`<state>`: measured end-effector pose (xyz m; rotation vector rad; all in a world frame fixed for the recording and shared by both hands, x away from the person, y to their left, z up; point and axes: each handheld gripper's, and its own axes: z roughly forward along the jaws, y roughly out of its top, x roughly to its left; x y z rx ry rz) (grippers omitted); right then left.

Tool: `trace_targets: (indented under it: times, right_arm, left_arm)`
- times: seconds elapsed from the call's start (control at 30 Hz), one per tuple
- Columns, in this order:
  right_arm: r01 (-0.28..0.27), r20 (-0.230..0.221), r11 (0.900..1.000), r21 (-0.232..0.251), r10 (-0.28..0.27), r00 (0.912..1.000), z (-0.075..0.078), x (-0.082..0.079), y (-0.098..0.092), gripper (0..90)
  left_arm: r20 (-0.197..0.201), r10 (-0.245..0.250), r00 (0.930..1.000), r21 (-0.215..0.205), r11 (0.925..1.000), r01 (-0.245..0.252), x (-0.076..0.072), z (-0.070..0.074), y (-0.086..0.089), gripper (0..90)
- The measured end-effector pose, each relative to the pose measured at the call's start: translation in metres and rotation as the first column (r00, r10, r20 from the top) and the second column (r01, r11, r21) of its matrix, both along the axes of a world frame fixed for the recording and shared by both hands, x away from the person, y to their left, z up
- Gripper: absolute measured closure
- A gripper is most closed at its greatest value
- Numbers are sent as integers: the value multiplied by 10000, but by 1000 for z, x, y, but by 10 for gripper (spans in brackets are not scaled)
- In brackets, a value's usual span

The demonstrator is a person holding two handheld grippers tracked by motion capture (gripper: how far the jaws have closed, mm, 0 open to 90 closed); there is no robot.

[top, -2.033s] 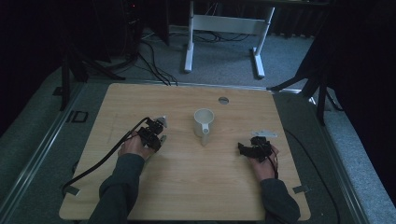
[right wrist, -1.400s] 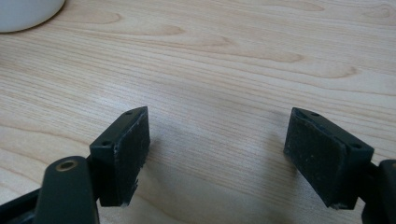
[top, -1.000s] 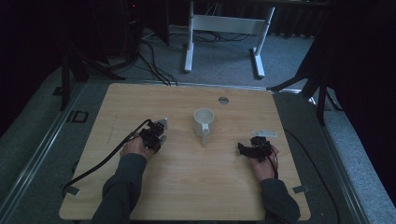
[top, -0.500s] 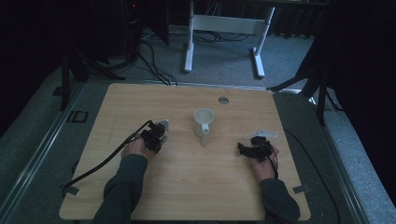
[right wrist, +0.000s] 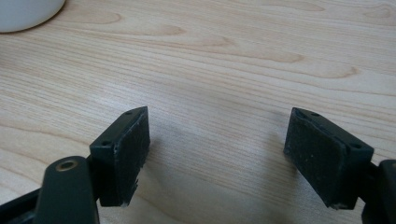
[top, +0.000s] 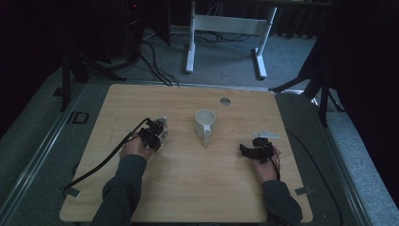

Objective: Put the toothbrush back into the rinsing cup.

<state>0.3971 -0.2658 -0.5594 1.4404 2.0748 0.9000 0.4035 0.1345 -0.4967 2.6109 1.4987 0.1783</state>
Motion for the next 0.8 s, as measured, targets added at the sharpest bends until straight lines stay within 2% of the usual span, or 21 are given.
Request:
trace_targets:
  times: [0.4,0.63,0.8]
  right_arm:
    - [1,0,10000,5,-1,10000,0,0,0,219]
    - [5,-2,10000,10,-5,10000,0,0,0,219]
    - [2,-3,10000,7,-2,10000,0,0,0,219]
  left_arm:
    - [731,26,9973,-870,9962,37,-6,14,2,806]
    - [1366,84,9906,-1280,9917,92,-11,24,5,806]
    - [1775,132,9840,-1410,9899,122,-14,28,6,806]
